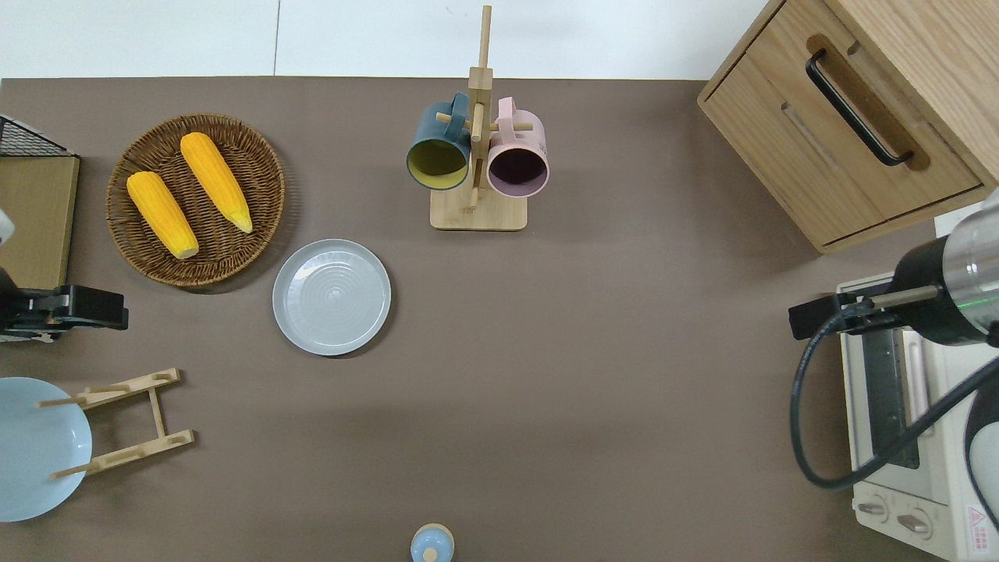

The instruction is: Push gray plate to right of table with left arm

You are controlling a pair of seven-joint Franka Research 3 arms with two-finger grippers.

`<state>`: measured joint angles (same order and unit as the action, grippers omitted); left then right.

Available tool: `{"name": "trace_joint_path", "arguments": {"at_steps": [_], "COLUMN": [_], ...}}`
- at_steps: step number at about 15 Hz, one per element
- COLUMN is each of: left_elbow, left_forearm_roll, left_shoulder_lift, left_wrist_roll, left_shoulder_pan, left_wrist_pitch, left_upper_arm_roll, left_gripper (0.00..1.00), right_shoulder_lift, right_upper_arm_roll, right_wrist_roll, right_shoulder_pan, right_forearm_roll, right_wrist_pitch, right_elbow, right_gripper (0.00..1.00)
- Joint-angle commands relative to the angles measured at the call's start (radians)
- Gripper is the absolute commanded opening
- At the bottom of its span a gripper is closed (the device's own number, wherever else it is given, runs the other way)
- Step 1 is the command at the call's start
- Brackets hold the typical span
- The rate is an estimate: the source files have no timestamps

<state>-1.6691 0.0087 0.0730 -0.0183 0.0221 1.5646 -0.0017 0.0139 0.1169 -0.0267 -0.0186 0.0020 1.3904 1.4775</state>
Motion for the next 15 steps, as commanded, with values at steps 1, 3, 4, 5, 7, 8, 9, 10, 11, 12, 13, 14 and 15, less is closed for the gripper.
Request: {"name": "trace_joint_path", "arguments": {"at_steps": [1,3,4,5,7,8,9,10,11,12,13,14,15], "left_elbow": [-0.006,-0.006,-0.008,-0.008,-0.008,-0.008,-0.008,-0.008,-0.008,-0.006,-0.008,-0.008,-0.009], "left_forearm_roll": [-0.016,-0.016,-0.03,-0.045,-0.038,-0.032,-0.03,-0.03,-0.032,-0.035,-0.039,-0.039,-0.039], "left_shoulder_lift": [-0.002,-0.004,-0.004,-0.004,-0.004,-0.006,-0.007,-0.007,-0.006,-0.006,-0.006,-0.006,-0.004], "left_wrist_roll": [0.008,0.005,0.005,0.005,0.006,0.006,0.006,0.006,0.008,0.008,0.008,0.008,0.008], "left_shoulder_pan": [0.018,0.018,0.018,0.018,0.013,0.009,0.009,0.009,0.012,0.015,0.016,0.018,0.018], "left_wrist_pitch": [0.005,0.005,0.005,0.003,0.003,0.002,-0.001,-0.001,-0.003,-0.003,-0.003,-0.003,-0.004], "left_upper_arm_roll": [-0.003,-0.001,0.003,0.006,0.006,0.006,0.005,0.003,0.003,0.003,0.005,0.003,0.005], "left_gripper": [1.0,1.0,1.0,1.0,1.0,1.0,1.0,1.0,1.0,1.0,1.0,1.0,1.0], "right_shoulder_lift": [0.003,0.003,0.003,0.003,0.003,0.003,0.003,0.003,0.003,0.003,0.003,0.003,0.003], "right_upper_arm_roll": [0.015,0.013,0.013,0.013,0.013,0.015,0.013,0.013,0.013,0.013,0.015,0.013,0.013], "right_wrist_roll": [-0.002,-0.002,-0.002,-0.001,-0.002,-0.002,-0.001,-0.001,-0.001,-0.001,-0.001,-0.002,-0.002], "right_shoulder_pan": [0.02,0.02,0.02,0.02,0.02,0.02,0.02,0.02,0.02,0.02,0.02,0.02,0.02], "right_forearm_roll": [0.01,0.01,0.01,0.01,0.01,0.01,0.01,0.01,0.01,0.01,0.01,0.01,0.01], "right_wrist_pitch": [-0.014,-0.014,-0.014,-0.014,-0.014,-0.014,-0.014,-0.014,-0.014,-0.014,-0.014,-0.014,-0.014], "right_elbow": [-0.008,-0.008,-0.008,-0.008,-0.008,-0.008,-0.008,-0.008,-0.008,-0.008,-0.008,-0.008,-0.008], "right_gripper": [0.983,0.983,0.983,0.983,0.983,0.983,0.983,0.983,0.983,0.983,0.983,0.983,0.983]}}
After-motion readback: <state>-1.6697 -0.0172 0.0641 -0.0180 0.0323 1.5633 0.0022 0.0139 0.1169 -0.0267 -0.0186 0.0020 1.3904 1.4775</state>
